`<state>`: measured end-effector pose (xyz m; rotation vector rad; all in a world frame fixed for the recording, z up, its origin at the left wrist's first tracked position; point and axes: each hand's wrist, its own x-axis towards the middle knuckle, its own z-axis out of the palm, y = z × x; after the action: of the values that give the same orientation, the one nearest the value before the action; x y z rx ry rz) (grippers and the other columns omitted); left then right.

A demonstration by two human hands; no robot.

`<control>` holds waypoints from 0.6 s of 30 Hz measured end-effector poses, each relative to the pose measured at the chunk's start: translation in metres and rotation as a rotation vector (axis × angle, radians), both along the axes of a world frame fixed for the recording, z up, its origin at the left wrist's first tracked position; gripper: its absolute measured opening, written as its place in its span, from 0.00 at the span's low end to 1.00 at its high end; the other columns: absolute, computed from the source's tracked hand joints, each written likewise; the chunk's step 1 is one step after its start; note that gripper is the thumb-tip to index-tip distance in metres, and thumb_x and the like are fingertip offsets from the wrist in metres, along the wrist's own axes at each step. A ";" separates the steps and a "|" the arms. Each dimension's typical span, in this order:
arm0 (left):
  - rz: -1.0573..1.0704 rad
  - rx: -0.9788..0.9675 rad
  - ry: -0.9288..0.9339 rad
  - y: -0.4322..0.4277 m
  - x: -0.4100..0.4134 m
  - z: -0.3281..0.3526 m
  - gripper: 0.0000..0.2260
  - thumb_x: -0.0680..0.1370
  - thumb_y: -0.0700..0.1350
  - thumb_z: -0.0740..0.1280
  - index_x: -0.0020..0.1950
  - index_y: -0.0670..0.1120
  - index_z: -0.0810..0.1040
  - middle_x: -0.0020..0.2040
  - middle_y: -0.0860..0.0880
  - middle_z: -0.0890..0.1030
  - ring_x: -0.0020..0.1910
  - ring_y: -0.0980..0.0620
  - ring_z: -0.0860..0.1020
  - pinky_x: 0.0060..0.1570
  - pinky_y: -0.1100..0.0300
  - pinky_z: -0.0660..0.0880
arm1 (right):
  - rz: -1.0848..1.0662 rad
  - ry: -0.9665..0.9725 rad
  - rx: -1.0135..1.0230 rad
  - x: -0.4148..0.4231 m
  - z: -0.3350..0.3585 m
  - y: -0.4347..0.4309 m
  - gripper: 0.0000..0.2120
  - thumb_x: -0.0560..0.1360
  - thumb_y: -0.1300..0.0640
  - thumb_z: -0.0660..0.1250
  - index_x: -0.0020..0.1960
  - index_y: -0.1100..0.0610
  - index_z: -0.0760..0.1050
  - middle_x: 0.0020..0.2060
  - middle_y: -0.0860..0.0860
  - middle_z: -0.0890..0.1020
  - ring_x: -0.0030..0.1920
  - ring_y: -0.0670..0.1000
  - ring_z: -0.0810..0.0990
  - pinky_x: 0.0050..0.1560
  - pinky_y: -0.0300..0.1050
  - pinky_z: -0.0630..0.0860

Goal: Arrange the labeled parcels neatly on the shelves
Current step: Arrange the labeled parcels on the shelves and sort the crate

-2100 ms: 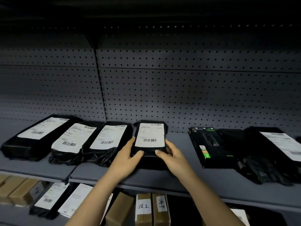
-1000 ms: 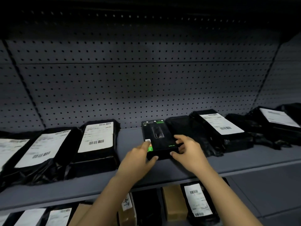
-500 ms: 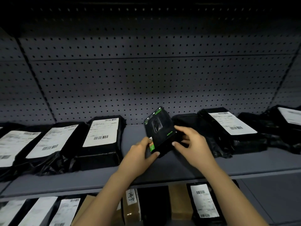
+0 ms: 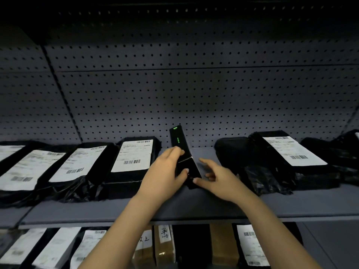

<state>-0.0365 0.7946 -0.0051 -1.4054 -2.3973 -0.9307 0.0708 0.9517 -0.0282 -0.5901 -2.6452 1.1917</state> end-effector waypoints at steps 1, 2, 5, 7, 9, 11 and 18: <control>0.013 0.006 -0.017 -0.002 -0.001 0.000 0.19 0.76 0.47 0.69 0.65 0.46 0.71 0.67 0.50 0.73 0.64 0.49 0.73 0.58 0.59 0.70 | 0.022 0.010 -0.059 -0.004 -0.003 -0.002 0.34 0.75 0.47 0.71 0.76 0.46 0.60 0.63 0.42 0.71 0.65 0.46 0.73 0.66 0.46 0.72; 0.030 0.002 -0.034 -0.005 -0.002 0.000 0.18 0.76 0.46 0.69 0.64 0.45 0.70 0.66 0.50 0.73 0.62 0.49 0.74 0.56 0.59 0.70 | 0.028 0.044 -0.142 -0.007 -0.006 -0.003 0.32 0.75 0.50 0.71 0.75 0.46 0.61 0.64 0.44 0.74 0.64 0.47 0.75 0.66 0.48 0.73; 0.069 0.009 -0.085 -0.009 -0.001 -0.004 0.16 0.77 0.45 0.68 0.62 0.45 0.68 0.65 0.48 0.73 0.61 0.48 0.74 0.54 0.60 0.69 | -0.034 0.153 -0.372 -0.015 -0.008 -0.008 0.26 0.75 0.56 0.72 0.70 0.47 0.69 0.59 0.46 0.80 0.58 0.47 0.80 0.64 0.50 0.75; 0.067 0.035 -0.111 -0.009 0.001 -0.009 0.16 0.77 0.45 0.68 0.62 0.45 0.68 0.64 0.48 0.73 0.60 0.48 0.74 0.54 0.59 0.69 | -0.050 0.186 -0.348 -0.013 -0.010 -0.007 0.25 0.74 0.58 0.73 0.69 0.48 0.71 0.59 0.48 0.80 0.56 0.44 0.81 0.61 0.43 0.76; 0.062 0.050 -0.152 -0.007 0.003 -0.016 0.15 0.78 0.46 0.68 0.60 0.46 0.67 0.63 0.48 0.74 0.60 0.48 0.74 0.56 0.56 0.71 | -0.064 0.208 -0.225 -0.006 -0.010 -0.007 0.25 0.74 0.57 0.73 0.69 0.51 0.71 0.59 0.46 0.80 0.55 0.40 0.80 0.57 0.33 0.75; 0.057 0.046 -0.206 -0.003 0.005 -0.023 0.14 0.78 0.48 0.68 0.58 0.47 0.67 0.59 0.49 0.77 0.57 0.49 0.76 0.54 0.53 0.73 | -0.108 0.238 -0.066 0.003 -0.008 -0.005 0.25 0.74 0.56 0.73 0.70 0.52 0.72 0.60 0.45 0.79 0.58 0.41 0.78 0.58 0.31 0.72; 0.091 -0.044 -0.253 0.004 0.011 -0.043 0.13 0.78 0.51 0.68 0.53 0.49 0.65 0.47 0.51 0.80 0.44 0.51 0.79 0.38 0.59 0.73 | -0.113 0.194 0.168 0.019 -0.009 -0.005 0.24 0.76 0.56 0.70 0.72 0.53 0.70 0.63 0.48 0.74 0.65 0.46 0.71 0.61 0.30 0.63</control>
<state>-0.0256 0.7986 -0.0481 -1.2455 -2.6538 -1.0974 0.0898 0.9464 -0.0371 -0.5563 -2.4813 0.9334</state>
